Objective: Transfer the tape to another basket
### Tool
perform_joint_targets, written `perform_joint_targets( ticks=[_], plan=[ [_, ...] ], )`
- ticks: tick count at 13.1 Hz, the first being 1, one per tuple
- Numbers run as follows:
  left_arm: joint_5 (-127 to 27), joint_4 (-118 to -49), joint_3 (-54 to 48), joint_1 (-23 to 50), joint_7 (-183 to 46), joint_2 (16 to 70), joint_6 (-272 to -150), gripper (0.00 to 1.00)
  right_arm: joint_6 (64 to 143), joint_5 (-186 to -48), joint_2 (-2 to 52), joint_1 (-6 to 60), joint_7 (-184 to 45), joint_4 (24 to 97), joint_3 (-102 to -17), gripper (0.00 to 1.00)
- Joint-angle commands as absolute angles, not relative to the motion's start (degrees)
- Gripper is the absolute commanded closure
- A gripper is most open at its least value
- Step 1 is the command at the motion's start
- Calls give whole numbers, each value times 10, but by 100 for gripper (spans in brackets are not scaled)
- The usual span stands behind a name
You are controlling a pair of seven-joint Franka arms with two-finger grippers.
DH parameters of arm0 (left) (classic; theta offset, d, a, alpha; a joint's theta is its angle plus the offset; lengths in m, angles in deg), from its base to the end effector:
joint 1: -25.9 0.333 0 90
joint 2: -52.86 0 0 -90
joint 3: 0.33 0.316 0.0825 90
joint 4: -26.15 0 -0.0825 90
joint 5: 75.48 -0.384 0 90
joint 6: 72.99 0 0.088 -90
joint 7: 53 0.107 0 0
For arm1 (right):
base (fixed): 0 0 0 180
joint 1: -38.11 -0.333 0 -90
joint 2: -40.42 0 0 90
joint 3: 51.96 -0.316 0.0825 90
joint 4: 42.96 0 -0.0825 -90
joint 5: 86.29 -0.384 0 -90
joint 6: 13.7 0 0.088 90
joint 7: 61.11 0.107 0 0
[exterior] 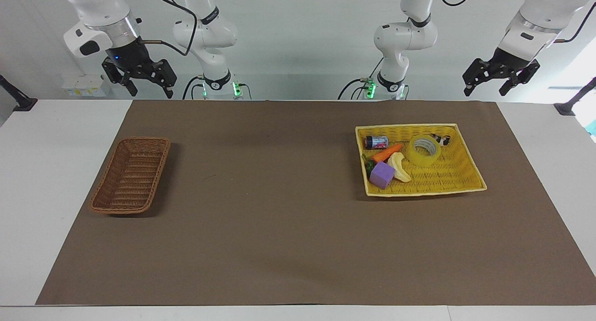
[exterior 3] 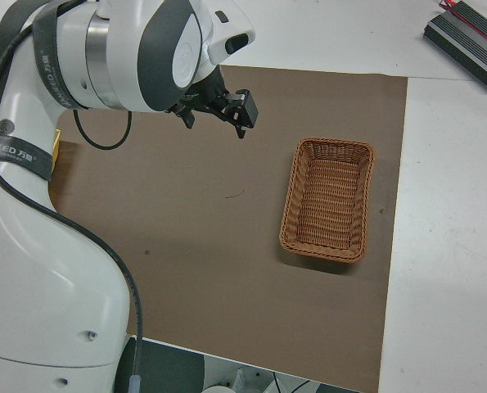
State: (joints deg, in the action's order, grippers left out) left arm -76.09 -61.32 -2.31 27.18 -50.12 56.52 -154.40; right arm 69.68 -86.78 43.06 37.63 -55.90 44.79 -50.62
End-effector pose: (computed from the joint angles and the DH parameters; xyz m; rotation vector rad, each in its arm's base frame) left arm 0.5184 -0.0058 0.6664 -3.1275 0.0954 0.0660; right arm 0.5281 -0.0073 0.6578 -3.1285 0.1645 0.0479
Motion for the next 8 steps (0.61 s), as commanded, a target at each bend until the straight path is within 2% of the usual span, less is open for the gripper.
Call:
perform_joint_targets(
  ticks=[1,8],
  plan=[
    [-761,-623,-25,277,-495,573,-1543,0,707,-877,442,382,-570,463,-507,0],
    [-760,-636,-25,277,-491,581,-1548,0,706,-877,443,384,-570,464,-507,0]
  ],
)
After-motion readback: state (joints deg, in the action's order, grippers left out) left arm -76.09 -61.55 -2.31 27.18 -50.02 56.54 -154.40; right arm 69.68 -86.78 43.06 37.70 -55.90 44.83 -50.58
